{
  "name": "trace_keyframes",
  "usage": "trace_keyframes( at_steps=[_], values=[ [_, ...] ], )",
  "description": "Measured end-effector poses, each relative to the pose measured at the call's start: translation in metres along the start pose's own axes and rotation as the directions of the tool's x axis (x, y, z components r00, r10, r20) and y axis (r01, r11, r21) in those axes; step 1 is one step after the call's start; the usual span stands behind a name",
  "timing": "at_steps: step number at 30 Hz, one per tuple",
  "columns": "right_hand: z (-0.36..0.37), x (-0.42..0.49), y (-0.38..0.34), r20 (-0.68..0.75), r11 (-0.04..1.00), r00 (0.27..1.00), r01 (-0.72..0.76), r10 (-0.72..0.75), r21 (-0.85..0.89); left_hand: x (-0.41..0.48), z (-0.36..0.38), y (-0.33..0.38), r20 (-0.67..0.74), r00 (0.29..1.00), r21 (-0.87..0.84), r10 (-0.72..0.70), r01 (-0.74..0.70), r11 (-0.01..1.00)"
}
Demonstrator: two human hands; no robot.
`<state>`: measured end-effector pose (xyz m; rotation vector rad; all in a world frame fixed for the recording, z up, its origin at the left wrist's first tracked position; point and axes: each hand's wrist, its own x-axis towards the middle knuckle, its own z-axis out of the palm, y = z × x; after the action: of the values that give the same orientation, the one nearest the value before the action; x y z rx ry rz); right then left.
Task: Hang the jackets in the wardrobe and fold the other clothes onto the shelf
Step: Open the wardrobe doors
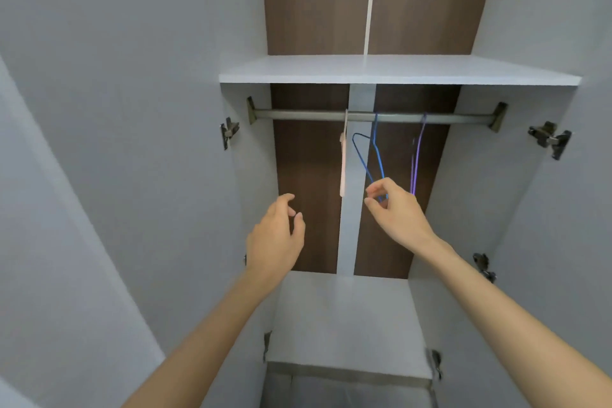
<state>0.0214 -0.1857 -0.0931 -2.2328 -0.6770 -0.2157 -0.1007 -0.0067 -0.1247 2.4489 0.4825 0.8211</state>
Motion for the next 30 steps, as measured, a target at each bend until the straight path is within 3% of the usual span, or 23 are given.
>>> trace_keyframes(
  at_steps=[11,17,21,26,30],
  values=[
    [0.063,0.176,0.077,0.078,0.992,0.996,-0.040,0.031,0.123,0.170,0.107,-0.009,0.059,0.997,0.056,-0.044,0.041,0.998],
    [0.111,0.264,0.091,0.223,0.930,0.956,-0.250,0.192,0.271,0.227,0.149,-0.030,0.135,0.991,0.065,-0.013,0.004,0.998],
    [0.130,0.289,0.103,0.261,0.914,0.933,-0.315,0.249,0.257,0.247,0.165,-0.043,0.182,0.983,0.083,-0.008,-0.007,0.997],
    [0.118,0.294,0.119,0.095,0.990,0.990,-0.114,0.106,0.083,0.271,0.180,-0.048,0.201,0.979,0.081,0.022,-0.039,0.996],
    [0.092,0.289,0.122,0.094,0.998,0.996,-0.008,0.003,0.061,0.289,0.193,-0.036,0.146,0.983,0.079,0.109,-0.121,0.989]
  ],
)
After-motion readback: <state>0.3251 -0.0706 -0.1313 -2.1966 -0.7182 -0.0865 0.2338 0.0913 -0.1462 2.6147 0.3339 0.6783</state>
